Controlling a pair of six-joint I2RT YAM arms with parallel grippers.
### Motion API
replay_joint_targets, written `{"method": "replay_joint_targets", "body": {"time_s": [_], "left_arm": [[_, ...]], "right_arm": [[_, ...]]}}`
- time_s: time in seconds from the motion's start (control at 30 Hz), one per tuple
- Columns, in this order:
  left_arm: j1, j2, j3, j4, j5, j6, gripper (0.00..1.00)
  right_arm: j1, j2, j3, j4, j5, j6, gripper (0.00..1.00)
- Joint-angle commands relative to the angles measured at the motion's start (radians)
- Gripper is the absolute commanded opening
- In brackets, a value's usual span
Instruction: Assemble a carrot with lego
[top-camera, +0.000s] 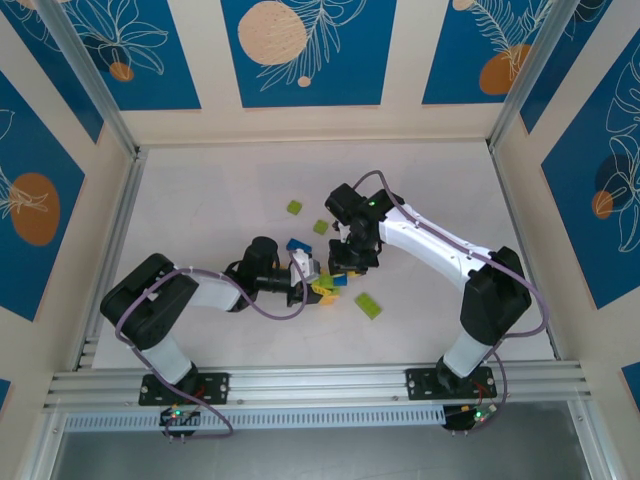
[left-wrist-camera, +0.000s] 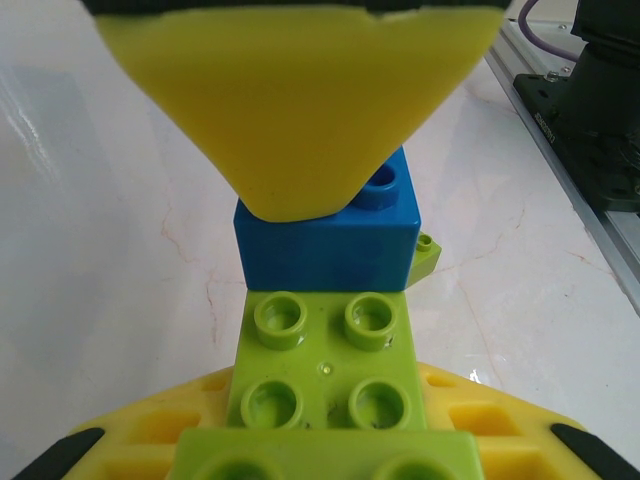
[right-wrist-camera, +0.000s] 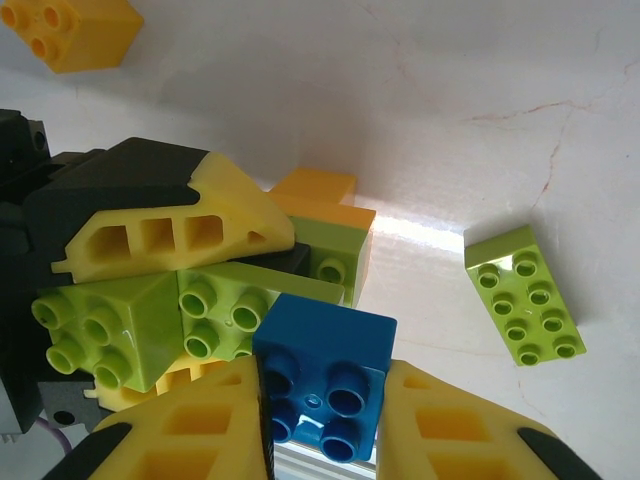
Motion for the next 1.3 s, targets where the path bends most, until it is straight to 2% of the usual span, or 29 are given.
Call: {"method": "replay_joint_targets", "body": {"time_s": [0.0, 0.3, 0.6, 0.73, 0.93, 1.1, 1.27], "left_arm": [[-0.005, 0.001, 0.009, -0.049, -0.022, 0.013, 0.33], [-0.005, -0.001, 0.009, -0.055, -0.027, 0.016, 0.33], [-0.005, -0.002, 0.009, -0.059, -0.025, 0.015, 0.33], [-0.005, -0.002, 0.0, -0.057, -0.038, 0.012, 0.33], [-0.005, -0.004, -0.023, -0.02, -0.056, -0.037, 0.33], [-0.003, -0.051, -0.03, 0.023, -0.075, -0.154, 0.33], [0.0, -0.153, 0.068, -0.251, -0.184, -0.206, 0.32]], "right_arm": [[0.023, 0.089, -0.099, -0.054, 0.029, -0.013, 0.27], [0.022, 0.082, -0.063, -0.043, 0.031, -0.033, 0.29], [0.023, 0.035, 0.044, -0.015, 0.032, -0.068, 0.57], [0.022, -0.003, 0.093, -0.014, 0.065, -0.076, 0.65], [-0.003, -0.103, 0.14, -0.027, 0.117, -0.093, 0.7], [-0.046, -0.2, 0.086, -0.013, 0.116, -0.104, 0.71], [-0.062, -0.277, -0.009, 0.048, 0.074, -0.097, 0.7]]}}
